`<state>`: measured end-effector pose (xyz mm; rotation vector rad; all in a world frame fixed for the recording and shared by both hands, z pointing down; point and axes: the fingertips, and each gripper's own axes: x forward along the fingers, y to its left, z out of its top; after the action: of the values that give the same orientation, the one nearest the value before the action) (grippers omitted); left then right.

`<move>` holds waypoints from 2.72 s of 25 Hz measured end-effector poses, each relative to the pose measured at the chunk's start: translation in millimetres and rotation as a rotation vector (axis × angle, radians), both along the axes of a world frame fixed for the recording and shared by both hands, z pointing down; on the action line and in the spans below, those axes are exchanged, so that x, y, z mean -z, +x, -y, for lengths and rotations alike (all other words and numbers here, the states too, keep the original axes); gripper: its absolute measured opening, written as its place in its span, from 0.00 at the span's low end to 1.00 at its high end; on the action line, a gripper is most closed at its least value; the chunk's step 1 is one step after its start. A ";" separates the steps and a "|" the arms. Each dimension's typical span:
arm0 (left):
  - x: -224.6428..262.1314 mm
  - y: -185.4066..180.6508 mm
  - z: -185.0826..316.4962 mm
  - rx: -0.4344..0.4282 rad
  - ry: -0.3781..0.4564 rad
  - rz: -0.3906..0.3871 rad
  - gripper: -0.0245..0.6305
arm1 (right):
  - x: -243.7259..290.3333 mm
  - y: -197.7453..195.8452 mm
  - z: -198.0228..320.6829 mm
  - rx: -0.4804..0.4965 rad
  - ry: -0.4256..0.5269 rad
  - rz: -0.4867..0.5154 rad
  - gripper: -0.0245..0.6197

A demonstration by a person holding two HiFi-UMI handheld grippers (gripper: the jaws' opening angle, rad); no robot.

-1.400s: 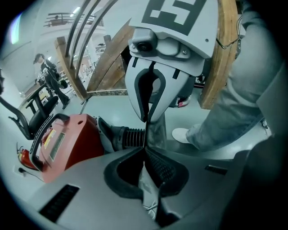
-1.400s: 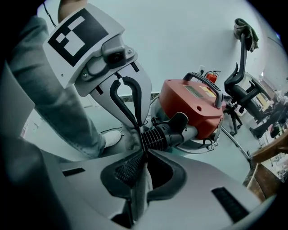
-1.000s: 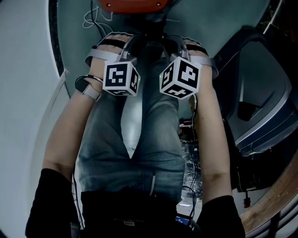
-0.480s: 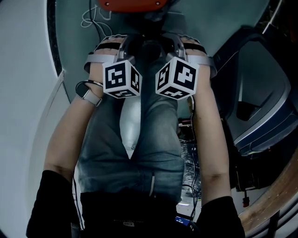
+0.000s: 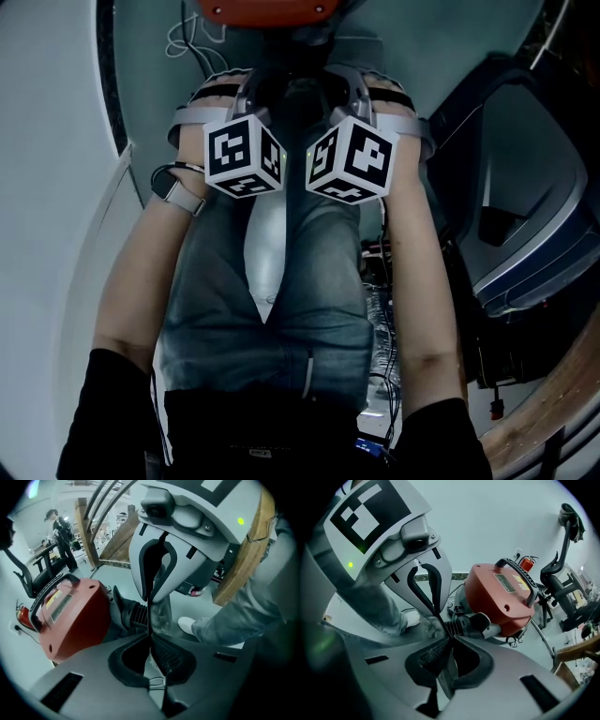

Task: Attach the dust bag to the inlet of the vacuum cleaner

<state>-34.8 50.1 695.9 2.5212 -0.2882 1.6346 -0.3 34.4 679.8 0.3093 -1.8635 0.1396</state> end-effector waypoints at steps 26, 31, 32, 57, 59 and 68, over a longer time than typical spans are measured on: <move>3.0 8.6 25.2 -0.065 0.050 0.018 0.07 | -3.2 15.8 15.5 -0.151 0.010 0.010 0.10; -1.1 3.8 24.6 -0.029 0.038 0.022 0.07 | -0.8 9.3 19.5 -0.149 0.009 0.014 0.10; 0.6 5.4 26.2 -0.049 0.044 0.031 0.07 | -0.9 11.7 18.2 -0.176 0.009 0.026 0.10; -1.9 8.0 41.0 -0.020 0.034 0.045 0.08 | 0.7 16.5 38.1 -0.224 0.009 0.027 0.10; 0.7 13.4 44.8 -0.060 0.046 0.062 0.08 | -1.7 23.9 35.4 -0.272 0.002 0.052 0.10; -2.2 15.0 48.7 -0.031 0.035 0.030 0.08 | -1.9 24.2 43.3 -0.230 0.004 -0.008 0.10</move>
<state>-19.8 1.3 698.1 2.5406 -0.2845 1.6943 23.9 -9.0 681.6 0.5260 -1.8160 0.2908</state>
